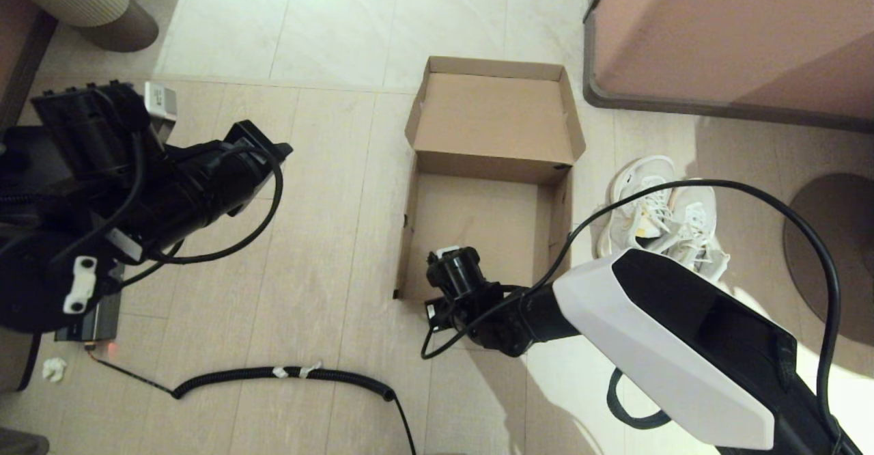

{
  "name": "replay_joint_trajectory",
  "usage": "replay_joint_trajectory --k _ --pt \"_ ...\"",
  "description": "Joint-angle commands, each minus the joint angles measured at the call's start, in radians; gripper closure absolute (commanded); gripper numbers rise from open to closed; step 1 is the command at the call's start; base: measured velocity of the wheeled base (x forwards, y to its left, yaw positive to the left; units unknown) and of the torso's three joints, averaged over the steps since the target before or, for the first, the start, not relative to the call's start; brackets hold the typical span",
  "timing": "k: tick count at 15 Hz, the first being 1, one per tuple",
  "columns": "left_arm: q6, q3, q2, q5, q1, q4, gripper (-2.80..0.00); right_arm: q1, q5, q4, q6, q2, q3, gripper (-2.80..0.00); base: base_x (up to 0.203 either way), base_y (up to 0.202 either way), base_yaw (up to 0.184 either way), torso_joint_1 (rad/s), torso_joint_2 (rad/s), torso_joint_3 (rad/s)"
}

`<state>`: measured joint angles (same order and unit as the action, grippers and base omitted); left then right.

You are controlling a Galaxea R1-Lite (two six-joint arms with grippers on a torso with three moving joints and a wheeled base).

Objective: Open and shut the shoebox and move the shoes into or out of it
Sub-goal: Put the shoes into the shoe box

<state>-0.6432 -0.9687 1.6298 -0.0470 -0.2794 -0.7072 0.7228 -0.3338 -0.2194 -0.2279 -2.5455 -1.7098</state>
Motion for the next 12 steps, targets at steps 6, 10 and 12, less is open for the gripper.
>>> replay_joint_trajectory --k 6,10,12 --pt "-0.004 0.016 -0.022 -0.004 0.005 -0.003 0.0 0.038 -0.009 -0.003 -0.014 0.048 0.083 0.0 0.0 0.0 0.0 0.0 0.0 0.0" --pt "-0.003 0.043 -0.035 -0.003 0.01 -0.003 0.0 0.048 -0.026 -0.004 -0.044 0.143 0.159 0.0 0.0 0.0 0.0 0.0 0.0 0.0" --pt "-0.003 0.066 -0.056 -0.004 0.011 -0.003 0.0 0.043 -0.032 -0.014 -0.051 0.252 0.228 0.0 0.0 0.0 0.0 0.0 0.0 0.0"
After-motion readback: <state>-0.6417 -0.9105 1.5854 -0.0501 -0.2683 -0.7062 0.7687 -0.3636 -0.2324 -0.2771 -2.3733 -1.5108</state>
